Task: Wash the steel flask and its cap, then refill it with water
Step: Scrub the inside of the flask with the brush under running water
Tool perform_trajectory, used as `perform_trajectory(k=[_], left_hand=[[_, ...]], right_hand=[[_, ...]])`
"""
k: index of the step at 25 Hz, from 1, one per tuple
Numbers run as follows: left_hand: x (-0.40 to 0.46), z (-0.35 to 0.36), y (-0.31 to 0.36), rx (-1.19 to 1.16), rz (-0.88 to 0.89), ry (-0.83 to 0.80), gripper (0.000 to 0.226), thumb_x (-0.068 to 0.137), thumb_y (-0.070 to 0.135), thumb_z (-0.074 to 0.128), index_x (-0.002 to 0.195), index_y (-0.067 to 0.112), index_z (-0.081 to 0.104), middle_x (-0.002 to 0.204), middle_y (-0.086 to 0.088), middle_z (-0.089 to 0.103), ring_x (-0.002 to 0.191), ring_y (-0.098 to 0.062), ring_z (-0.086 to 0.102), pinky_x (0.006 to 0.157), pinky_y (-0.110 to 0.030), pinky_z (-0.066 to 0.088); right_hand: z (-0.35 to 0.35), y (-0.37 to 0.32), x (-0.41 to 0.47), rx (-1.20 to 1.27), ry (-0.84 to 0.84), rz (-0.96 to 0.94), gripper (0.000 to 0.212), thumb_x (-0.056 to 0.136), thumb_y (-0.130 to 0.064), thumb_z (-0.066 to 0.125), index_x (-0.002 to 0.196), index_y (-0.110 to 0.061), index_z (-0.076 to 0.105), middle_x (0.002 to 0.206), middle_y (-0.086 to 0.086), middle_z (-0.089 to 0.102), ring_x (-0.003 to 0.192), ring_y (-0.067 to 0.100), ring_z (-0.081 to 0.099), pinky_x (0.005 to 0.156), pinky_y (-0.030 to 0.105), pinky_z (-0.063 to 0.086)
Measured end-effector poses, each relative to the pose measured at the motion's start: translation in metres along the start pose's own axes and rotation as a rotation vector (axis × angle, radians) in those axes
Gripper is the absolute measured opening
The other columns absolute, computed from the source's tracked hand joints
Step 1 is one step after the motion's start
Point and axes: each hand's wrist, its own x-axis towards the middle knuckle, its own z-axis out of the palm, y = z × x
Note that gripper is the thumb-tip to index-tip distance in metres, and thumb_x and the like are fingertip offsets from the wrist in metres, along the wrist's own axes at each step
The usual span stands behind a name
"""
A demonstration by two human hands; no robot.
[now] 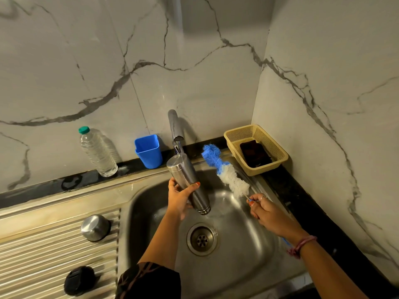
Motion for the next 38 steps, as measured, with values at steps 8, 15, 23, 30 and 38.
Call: perform_trajectory(k=[8, 15, 23, 30, 38], left_hand=[[0.0, 0.003, 0.0, 0.071, 0.036, -0.006, 0.088, 0.075, 0.002, 0.078, 0.143, 0.03, 0.03, 0.125, -0.004, 0.054, 0.108, -0.025, 0.058, 0.083, -0.058, 0.054], [0.005, 0.004, 0.005, 0.099, 0.058, 0.006, 0.093, 0.072, 0.003, 0.081, 0.145, 0.03, 0.03, 0.127, -0.005, 0.056, 0.114, -0.027, 0.058, 0.093, -0.064, 0.048], [0.006, 0.0, 0.016, 0.129, 0.07, 0.037, 0.095, 0.072, 0.006, 0.082, 0.147, 0.029, 0.029, 0.126, -0.003, 0.056, 0.111, -0.025, 0.059, 0.092, -0.063, 0.05], [0.003, 0.003, 0.016, 0.205, 0.076, 0.018, 0.089, 0.071, 0.008, 0.083, 0.143, 0.027, 0.034, 0.121, -0.002, 0.058, 0.106, -0.022, 0.061, 0.092, -0.058, 0.052], [0.0, -0.003, 0.012, 0.204, 0.099, 0.03, 0.084, 0.068, 0.001, 0.084, 0.131, 0.031, 0.038, 0.118, 0.0, 0.057, 0.106, -0.02, 0.059, 0.093, -0.055, 0.053]], right_hand=[[0.001, -0.003, -0.004, 0.064, 0.025, 0.025, 0.011, 0.1, -0.021, 0.041, 0.098, -0.023, 0.052, 0.069, -0.002, 0.05, 0.043, -0.002, 0.04, 0.044, 0.011, 0.032], [0.001, -0.005, -0.005, 0.069, 0.052, 0.031, 0.011, 0.1, -0.022, 0.043, 0.096, -0.023, 0.053, 0.067, -0.003, 0.049, 0.045, -0.001, 0.038, 0.045, 0.012, 0.032], [0.002, -0.007, -0.004, 0.046, 0.058, 0.036, 0.01, 0.099, -0.024, 0.043, 0.099, -0.023, 0.053, 0.067, -0.002, 0.05, 0.044, -0.001, 0.038, 0.042, 0.011, 0.03], [0.004, -0.006, -0.004, 0.034, 0.056, 0.046, 0.013, 0.099, -0.024, 0.042, 0.102, -0.017, 0.053, 0.068, 0.0, 0.051, 0.044, 0.0, 0.037, 0.041, 0.014, 0.03], [0.008, -0.005, -0.008, 0.076, 0.059, 0.047, 0.013, 0.099, -0.026, 0.043, 0.099, -0.019, 0.053, 0.065, 0.0, 0.049, 0.041, 0.001, 0.036, 0.04, 0.015, 0.03]])
